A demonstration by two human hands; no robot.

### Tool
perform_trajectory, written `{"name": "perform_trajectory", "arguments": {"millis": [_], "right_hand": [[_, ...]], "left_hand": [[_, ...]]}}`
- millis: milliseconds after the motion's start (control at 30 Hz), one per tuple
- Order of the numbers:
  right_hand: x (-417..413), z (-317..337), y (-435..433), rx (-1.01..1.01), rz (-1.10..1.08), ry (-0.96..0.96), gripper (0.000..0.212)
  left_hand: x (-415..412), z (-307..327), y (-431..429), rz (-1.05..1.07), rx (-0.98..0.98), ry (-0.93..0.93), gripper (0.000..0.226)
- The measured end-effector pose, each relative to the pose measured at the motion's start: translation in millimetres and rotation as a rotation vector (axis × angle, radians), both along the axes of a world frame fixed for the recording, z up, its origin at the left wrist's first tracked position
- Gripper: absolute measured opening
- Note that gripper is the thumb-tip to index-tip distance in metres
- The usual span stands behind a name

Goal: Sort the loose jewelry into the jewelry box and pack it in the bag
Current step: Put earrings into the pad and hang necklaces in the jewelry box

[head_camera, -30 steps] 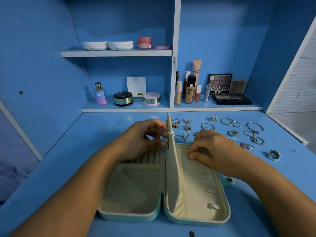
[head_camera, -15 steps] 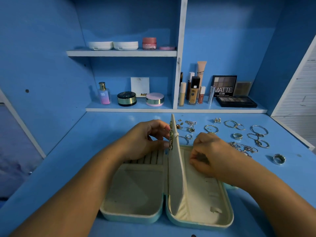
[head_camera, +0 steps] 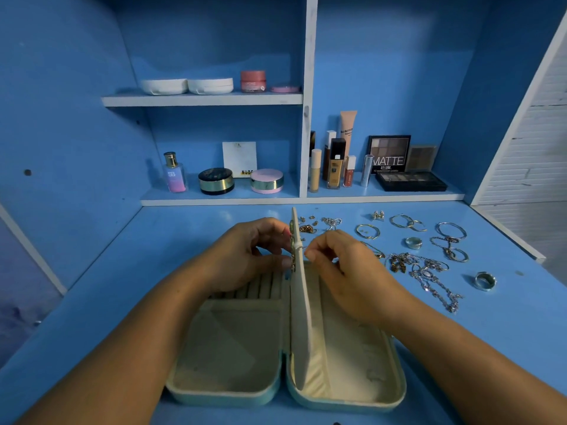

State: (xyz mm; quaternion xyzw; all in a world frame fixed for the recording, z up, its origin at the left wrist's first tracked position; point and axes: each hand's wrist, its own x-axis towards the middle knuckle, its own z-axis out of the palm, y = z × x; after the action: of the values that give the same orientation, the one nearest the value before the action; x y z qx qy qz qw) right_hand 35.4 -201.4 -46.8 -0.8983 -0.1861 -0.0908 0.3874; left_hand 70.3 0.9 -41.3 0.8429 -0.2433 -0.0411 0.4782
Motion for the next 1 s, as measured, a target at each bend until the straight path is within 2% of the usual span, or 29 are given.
{"name": "perform_trajectory", "arguments": {"millis": [200,400,633,867,1000], "right_hand": [[-1.5,4.4,1.8,0.165,0.069,0.167,0.014],[1.4,1.2,3.4,0.233,0.085,0.259,0.020],[3.9,-1.7,7.2,0.428,0.112,0.332,0.012],[-0.2,1.9,8.8,0.457,0.138,0.360,0.013],[-1.6,3.5,7.7,0.439,0.114,0.380,0.016]], "left_hand": [[-1.3,1.6,0.1,0.006,0.007,0.009,0.029],[-2.5,2.4,0.2,0.029,0.004,-0.001,0.034],[0.4,1.1,-0.4,0.039,0.014,-0.007,0.029],[1.2,-1.7,-1.3,0.029,-0.025,0.004,0.040],[1.8,-3.0,-1.8,0.021,-0.030,0.007,0.034]]}}
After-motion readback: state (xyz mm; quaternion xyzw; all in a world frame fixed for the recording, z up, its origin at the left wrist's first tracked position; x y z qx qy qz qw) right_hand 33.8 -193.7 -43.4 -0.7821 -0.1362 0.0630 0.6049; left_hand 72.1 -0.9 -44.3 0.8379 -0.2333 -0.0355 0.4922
